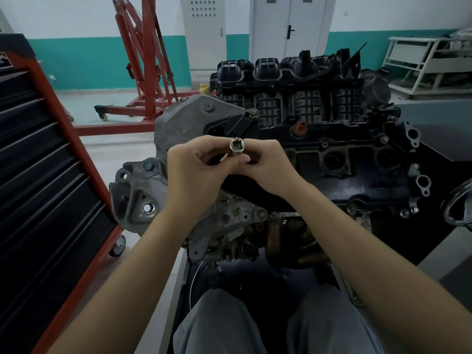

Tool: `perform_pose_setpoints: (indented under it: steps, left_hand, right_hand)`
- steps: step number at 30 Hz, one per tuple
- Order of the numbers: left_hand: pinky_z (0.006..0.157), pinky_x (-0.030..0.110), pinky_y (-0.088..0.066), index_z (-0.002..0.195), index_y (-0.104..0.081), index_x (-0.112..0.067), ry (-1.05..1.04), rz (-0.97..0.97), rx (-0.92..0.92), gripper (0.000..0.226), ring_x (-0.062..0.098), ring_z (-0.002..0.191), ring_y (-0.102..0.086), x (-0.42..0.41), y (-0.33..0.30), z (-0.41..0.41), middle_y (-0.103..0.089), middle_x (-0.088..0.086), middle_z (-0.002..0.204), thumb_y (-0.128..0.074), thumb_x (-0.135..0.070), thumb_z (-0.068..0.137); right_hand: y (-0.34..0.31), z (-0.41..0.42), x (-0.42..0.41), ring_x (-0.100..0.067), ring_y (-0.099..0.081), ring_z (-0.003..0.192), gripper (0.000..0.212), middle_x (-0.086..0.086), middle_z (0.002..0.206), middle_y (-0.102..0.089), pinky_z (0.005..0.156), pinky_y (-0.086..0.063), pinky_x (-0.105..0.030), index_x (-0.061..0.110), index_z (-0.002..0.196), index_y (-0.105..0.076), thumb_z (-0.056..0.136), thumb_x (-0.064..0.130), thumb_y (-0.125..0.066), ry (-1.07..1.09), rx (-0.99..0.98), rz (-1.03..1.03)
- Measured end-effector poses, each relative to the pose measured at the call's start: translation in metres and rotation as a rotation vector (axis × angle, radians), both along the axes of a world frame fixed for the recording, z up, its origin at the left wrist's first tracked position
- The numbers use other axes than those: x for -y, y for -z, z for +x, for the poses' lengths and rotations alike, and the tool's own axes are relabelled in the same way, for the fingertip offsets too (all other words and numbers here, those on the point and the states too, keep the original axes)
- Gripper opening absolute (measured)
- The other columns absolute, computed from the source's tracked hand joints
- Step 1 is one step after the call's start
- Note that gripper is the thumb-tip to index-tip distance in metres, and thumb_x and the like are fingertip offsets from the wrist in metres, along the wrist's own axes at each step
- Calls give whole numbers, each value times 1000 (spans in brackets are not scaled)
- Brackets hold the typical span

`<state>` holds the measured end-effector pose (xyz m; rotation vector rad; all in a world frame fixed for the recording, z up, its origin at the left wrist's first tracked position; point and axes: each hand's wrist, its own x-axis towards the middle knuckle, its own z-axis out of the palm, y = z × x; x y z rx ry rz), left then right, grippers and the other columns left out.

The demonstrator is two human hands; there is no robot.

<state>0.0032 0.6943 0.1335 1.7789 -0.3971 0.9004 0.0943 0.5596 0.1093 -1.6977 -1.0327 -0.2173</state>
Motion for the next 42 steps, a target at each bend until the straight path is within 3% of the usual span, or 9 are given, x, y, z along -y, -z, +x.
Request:
perform_pose_setpoints:
  steps: [4, 8, 14, 19, 23, 27, 34, 39, 42]
  left_hand:
    - [83, 23, -55, 103, -69, -3, 105, -109, -42, 30, 12, 88, -72, -5, 0, 1, -72, 1, 92, -72, 10, 77]
    - [86, 31, -57, 104, -69, -1, 188, -39, -76, 28, 19, 91, -72, -9, 1, -1, -73, 9, 95, -70, 11, 78]
    - [81, 25, -56, 97, -70, -10, 57, -4, -30, 27, 11, 85, -71, -7, 0, 1, -72, -2, 89, -77, 3, 74]
    - [86, 26, -55, 106, -68, -6, 165, -40, -70, 32, 15, 93, -71, -8, 2, 0, -72, 5, 97, -71, 11, 78]
    - [82, 27, -56, 99, -70, -12, 113, 2, -27, 32, 13, 87, -72, -8, 2, -2, -73, -1, 92, -78, 5, 73]
    - [83, 24, -55, 102, -68, -12, 127, -9, -5, 33, 12, 89, -71, -6, 2, -1, -71, -2, 94, -74, 8, 76]
    - [79, 24, -56, 94, -71, -15, 62, 35, -10, 30, 10, 85, -71, -2, 2, -5, -73, -4, 89, -81, 0, 70]
    - [82, 23, -55, 103, -69, -10, 82, -7, -4, 32, 10, 88, -71, -1, 1, -4, -72, -3, 93, -74, 7, 77]
    - [85, 29, -56, 105, -68, -6, 120, -7, -27, 33, 14, 91, -71, -4, 0, -5, -72, 1, 94, -73, 9, 77]
  right_hand:
    - [5, 0, 0, -18, -66, 105, 26, -13, 107, -70, 95, -51, -35, -1, 115, -64, 90, -3, -60, -12, -5, -31]
    - [5, 0, 0, -20, -68, 99, 21, -13, 101, -71, 92, -53, -40, -3, 108, -66, 87, -3, -64, 7, -29, 0]
    - [5, -4, -1, -14, -67, 98, 22, -5, 99, -70, 90, -52, -29, 6, 105, -66, 86, -5, -64, -8, -64, 14]
    - [6, -4, -3, -23, -68, 98, 20, -15, 100, -72, 92, -52, -42, -4, 106, -69, 87, -2, -65, 31, -72, -10]
    - [6, -5, -1, -22, -70, 91, 17, -15, 94, -72, 87, -55, -38, -5, 97, -70, 80, -1, -73, 38, -71, 60]
    - [6, -5, -2, -21, -68, 101, 20, -14, 102, -71, 93, -53, -37, -2, 106, -67, 86, -1, -66, -18, -69, 28]
    - [9, -6, -2, -16, -70, 90, 13, -3, 90, -73, 84, -56, -35, 12, 95, -71, 84, 5, -70, 7, -22, 72]
    - [7, -6, -2, -12, -66, 104, 27, 5, 104, -69, 92, -51, -30, 13, 113, -65, 89, 2, -63, -63, -11, 35]
    - [7, -7, -3, -8, -66, 103, 30, 13, 101, -69, 91, -50, -26, 20, 110, -64, 90, -2, -60, -73, -34, 23]
